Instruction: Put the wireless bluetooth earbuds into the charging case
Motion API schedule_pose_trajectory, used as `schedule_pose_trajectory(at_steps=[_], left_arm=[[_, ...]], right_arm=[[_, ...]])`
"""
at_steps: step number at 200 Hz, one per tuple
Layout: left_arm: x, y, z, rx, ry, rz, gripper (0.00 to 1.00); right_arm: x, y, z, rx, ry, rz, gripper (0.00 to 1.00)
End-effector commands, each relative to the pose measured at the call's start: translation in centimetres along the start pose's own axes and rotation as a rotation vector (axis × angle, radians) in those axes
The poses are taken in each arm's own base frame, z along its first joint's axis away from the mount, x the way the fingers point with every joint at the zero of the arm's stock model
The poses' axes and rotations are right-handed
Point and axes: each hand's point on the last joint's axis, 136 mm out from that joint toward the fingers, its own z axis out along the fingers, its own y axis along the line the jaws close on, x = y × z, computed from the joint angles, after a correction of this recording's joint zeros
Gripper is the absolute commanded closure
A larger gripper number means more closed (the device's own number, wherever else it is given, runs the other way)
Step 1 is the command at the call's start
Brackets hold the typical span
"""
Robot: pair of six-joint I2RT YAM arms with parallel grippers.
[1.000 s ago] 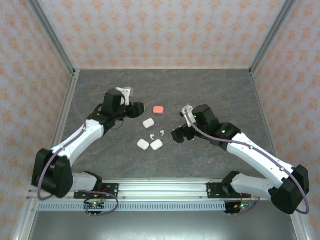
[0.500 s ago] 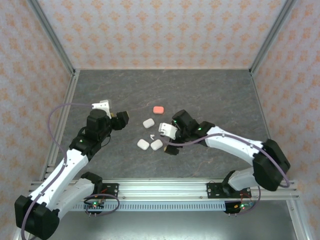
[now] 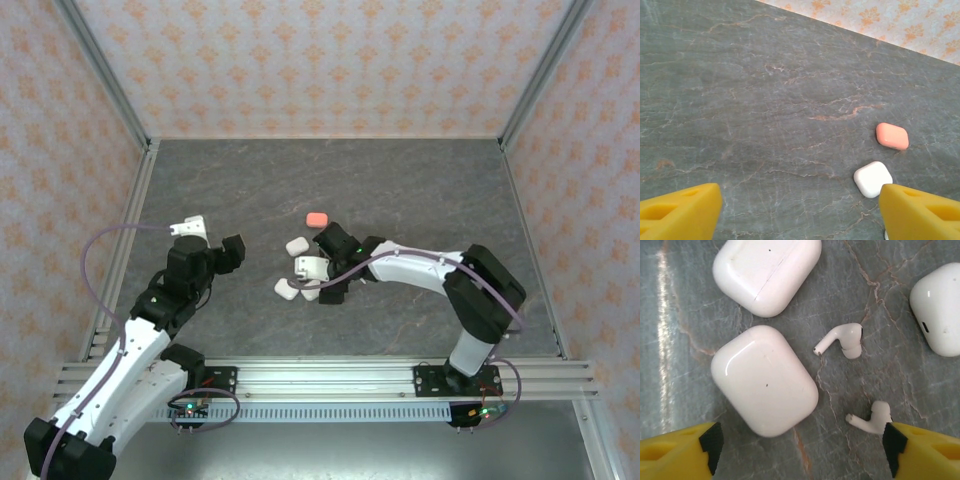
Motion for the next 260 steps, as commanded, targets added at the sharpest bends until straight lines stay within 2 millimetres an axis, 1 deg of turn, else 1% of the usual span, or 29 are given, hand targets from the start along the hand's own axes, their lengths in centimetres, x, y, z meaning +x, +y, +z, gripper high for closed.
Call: schedule_pose_trajectory(at_steps=[1, 40, 72, 98, 131, 145, 158, 174, 199, 219, 260], left_arm=[[0.2, 1.3, -0.2, -0.062, -0.011, -0.005, 0.16], [0.1, 1.5, -0.1, -0.07, -0.017, -0.006, 0.15], [0.0, 1.5, -0.1, -0.073, -0.024, -0.008, 0.13], [-0.1, 1.5, 0.0, -0.073, -0.023, -0.01, 0.13], [-0.1, 1.4, 0.0, -0.07, -0.021, -0.014, 0.13], [-0.1, 1.3, 0.0, -0.066, -0.018, -0.012, 0.13], [-0.2, 0.9, -0.1, -0.047, -0.015, -0.009, 0.13], [-0.3, 0.1, -0.2, -0.009, -0.006, -0.004, 0.14], [-0.7, -2.0, -0.5, 0.102, 0.015, 0.016, 0.16], [-1.0, -4.7, -0.9, 0.235, 0.049, 0.032, 0.17], [-1.7, -10.9, -2.3, 0.545, 0.129, 0.021, 0.19]], right_arm=[[-0.8, -0.3, 0.8, 0.005, 0.02, -0.064, 0.18], [-0.7, 0.2, 2.5, -0.034, 0.056, -0.077, 0.25], [-0.3, 0.6, 3.1, -0.054, 0.077, -0.071, 0.31], [0.0, 0.9, 3.5, -0.072, 0.092, -0.056, 0.4], [0.7, 1.2, 3.5, -0.073, 0.112, -0.04, 0.5], [0.6, 1.2, 3.3, -0.068, 0.106, -0.032, 0.55], [0.3, 1.0, 2.8, -0.047, 0.09, -0.024, 0.57], [-0.2, 0.4, 1.8, -0.003, 0.054, -0.01, 0.58], [-1.4, -0.8, -0.9, 0.088, -0.014, 0.007, 0.58], [-2.0, -1.8, -3.5, 0.173, -0.068, 0.021, 0.58], [-2.9, -3.5, -10.2, 0.359, -0.212, 0.047, 0.58]])
